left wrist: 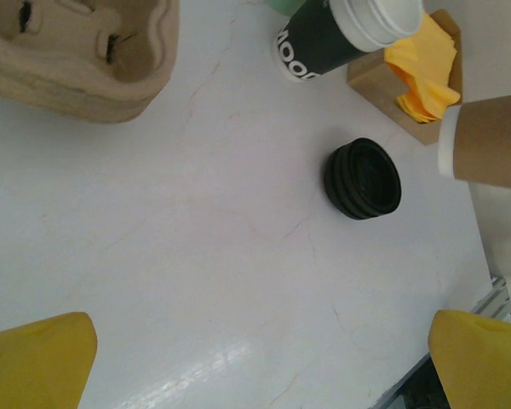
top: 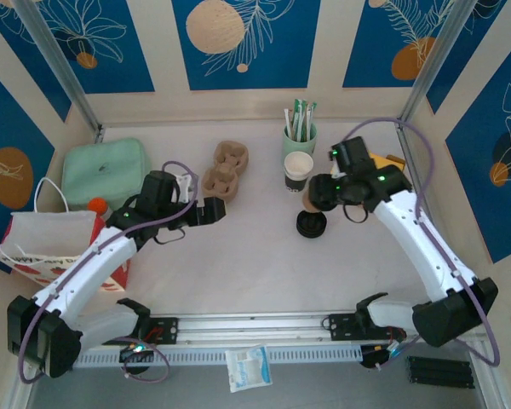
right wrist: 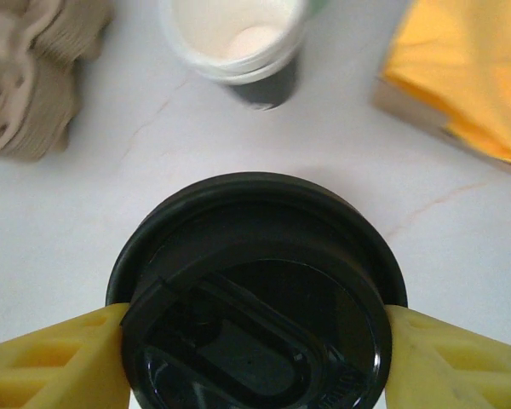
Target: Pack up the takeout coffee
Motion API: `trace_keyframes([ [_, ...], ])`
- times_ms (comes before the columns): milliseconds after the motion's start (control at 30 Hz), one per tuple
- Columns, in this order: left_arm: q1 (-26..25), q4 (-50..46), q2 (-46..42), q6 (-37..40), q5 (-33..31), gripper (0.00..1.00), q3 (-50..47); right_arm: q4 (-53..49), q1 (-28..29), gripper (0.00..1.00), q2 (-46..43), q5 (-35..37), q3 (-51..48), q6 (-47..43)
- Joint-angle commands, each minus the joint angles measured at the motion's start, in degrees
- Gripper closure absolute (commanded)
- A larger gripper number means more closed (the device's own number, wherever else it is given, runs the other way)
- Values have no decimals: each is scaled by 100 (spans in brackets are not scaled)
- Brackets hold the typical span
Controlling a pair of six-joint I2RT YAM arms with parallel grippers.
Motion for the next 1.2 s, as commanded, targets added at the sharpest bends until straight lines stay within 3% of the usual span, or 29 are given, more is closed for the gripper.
trace_keyframes([
  [0, -192, 142, 108, -69, 92, 1, 246, -257, -559, 34, -124, -86, -195, -109],
  [233, -567, 202, 409, -19, -51, 1, 403, -70, -1607, 34, 48, -301, -836, -212],
  [367, -705, 263, 530, -22, -71, 1, 447, 104, -1849, 34, 211, -396, -1169, -198],
  [800, -858, 365, 611, -36, -105, 1, 320, 444, -1743, 34, 901, -138, -1617, -189],
  [1167, -883, 374, 621, -54, -144, 1, 318, 452, -1444, 18, 1037, 14, -1570, -87],
])
